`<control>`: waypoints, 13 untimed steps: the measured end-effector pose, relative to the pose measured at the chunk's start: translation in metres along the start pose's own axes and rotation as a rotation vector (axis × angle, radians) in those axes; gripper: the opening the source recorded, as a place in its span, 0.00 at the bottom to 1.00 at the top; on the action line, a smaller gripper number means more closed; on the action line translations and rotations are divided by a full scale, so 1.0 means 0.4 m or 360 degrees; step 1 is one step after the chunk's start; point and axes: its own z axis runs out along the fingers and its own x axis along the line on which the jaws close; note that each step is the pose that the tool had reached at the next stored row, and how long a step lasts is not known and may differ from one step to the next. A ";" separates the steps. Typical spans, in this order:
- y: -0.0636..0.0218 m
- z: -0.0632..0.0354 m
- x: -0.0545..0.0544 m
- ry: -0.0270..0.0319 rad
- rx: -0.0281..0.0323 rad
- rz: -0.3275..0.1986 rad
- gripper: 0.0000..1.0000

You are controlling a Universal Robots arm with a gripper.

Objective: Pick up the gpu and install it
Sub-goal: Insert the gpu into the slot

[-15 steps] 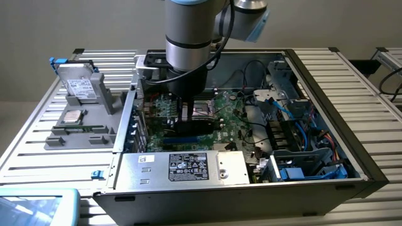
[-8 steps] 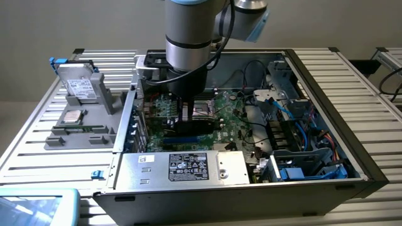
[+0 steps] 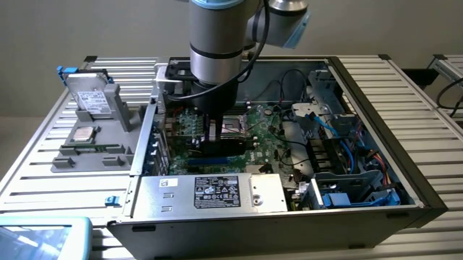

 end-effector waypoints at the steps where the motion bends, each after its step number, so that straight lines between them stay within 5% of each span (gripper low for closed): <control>1: 0.000 0.001 0.001 -0.00025 -0.00003 0.0000 0.28; 13: 0.008 0.022 0.005 -0.00087 0.00014 -0.0001 0.28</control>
